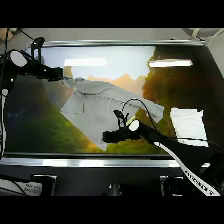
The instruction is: Fold the shirts.
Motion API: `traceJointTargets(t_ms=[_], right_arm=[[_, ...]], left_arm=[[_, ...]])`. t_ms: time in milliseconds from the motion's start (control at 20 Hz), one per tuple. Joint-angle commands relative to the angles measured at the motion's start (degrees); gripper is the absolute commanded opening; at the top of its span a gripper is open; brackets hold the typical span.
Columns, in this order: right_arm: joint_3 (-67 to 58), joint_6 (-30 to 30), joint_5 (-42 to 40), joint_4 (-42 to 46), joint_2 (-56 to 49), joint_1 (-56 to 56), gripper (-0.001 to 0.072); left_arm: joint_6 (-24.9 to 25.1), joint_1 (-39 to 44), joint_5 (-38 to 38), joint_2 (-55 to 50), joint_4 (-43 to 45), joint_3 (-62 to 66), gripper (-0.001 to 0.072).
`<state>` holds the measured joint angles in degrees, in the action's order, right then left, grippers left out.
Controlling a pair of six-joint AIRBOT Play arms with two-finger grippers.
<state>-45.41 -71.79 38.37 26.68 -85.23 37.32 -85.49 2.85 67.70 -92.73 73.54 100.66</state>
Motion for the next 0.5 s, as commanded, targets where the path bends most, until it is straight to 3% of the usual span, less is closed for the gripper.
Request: traceJointTargets(t_ms=[0,200,450], right_arm=[[-0.13,-0.44,-1.49,-3.28,0.44,0.94,0.0018],[-0.13,0.37,11.32,13.84,10.03,-10.01,0.0017],[-4.42,-0.15,28.06,41.83,28.94,-45.03,0.0016]], left_arm=[[1.18,-0.17,-0.26,0.35,0.00,0.02,0.0021],[3.48,-3.56,-0.26,3.65,0.33,0.02,0.0021],[-0.07,-15.15,11.41,7.61,5.03,-2.62,0.0021]])
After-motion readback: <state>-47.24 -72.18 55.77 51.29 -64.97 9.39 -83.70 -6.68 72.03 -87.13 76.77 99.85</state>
